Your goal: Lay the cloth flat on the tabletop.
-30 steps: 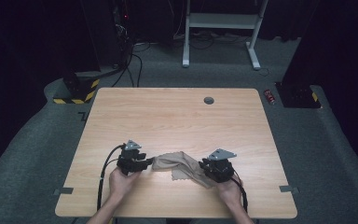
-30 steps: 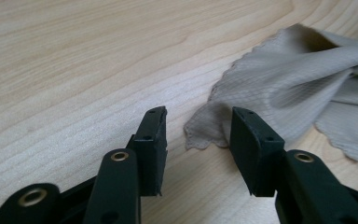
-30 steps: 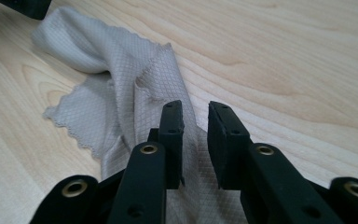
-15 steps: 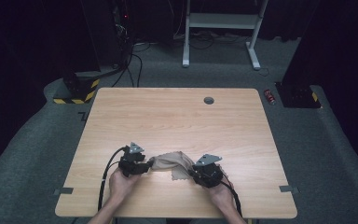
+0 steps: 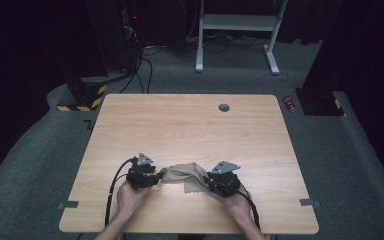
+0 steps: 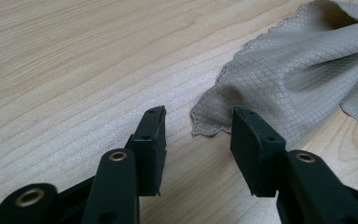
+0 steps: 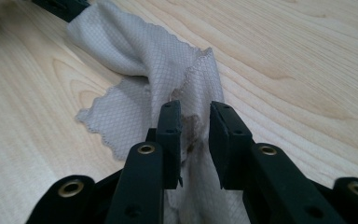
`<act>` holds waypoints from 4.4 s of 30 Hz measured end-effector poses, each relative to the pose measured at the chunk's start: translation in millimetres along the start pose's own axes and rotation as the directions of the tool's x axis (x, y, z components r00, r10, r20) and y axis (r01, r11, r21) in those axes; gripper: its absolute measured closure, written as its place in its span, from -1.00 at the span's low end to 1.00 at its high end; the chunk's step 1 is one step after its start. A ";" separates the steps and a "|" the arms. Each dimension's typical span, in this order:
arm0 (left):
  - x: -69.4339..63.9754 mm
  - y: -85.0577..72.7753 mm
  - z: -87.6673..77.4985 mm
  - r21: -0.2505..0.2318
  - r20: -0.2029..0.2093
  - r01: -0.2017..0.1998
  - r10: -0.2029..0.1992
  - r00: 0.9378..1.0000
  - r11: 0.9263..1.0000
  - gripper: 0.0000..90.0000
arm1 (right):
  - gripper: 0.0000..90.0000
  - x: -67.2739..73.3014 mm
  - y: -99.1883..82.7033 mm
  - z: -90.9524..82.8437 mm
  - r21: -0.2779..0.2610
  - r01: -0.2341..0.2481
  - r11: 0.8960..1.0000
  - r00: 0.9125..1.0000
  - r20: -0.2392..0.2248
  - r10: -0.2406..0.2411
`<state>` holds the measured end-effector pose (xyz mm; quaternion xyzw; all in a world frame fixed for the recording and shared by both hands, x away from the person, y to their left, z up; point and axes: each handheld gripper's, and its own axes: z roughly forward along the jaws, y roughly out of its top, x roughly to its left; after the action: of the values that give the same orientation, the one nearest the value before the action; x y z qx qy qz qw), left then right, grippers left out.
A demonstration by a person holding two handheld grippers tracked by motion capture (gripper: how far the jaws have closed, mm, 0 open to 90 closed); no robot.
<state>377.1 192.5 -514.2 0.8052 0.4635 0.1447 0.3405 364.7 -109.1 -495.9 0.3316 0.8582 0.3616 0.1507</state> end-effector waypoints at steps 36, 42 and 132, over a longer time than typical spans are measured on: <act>9.2 17.9 0.0 0.037 0.032 -0.010 0.008 0.999 0.999 1.00 | 0.70 -10.1 4.2 -14.3 -0.003 0.058 0.998 0.998 -0.002 -0.058; 9.5 22.4 0.4 0.028 0.039 0.015 -0.016 0.999 1.000 0.66 | 0.55 -1.3 -3.5 -3.2 0.029 0.089 0.996 0.996 -0.031 -0.088; -37.7 57.3 8.9 -0.024 0.108 -0.111 0.113 0.988 0.994 0.34 | 0.66 -74.4 -8.6 -28.2 -0.012 -0.108 0.994 0.977 0.181 0.108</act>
<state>399.2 137.6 -478.4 0.8335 0.3970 0.1234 0.3640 401.3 -178.6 -481.1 0.4091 0.8212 0.3385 0.2089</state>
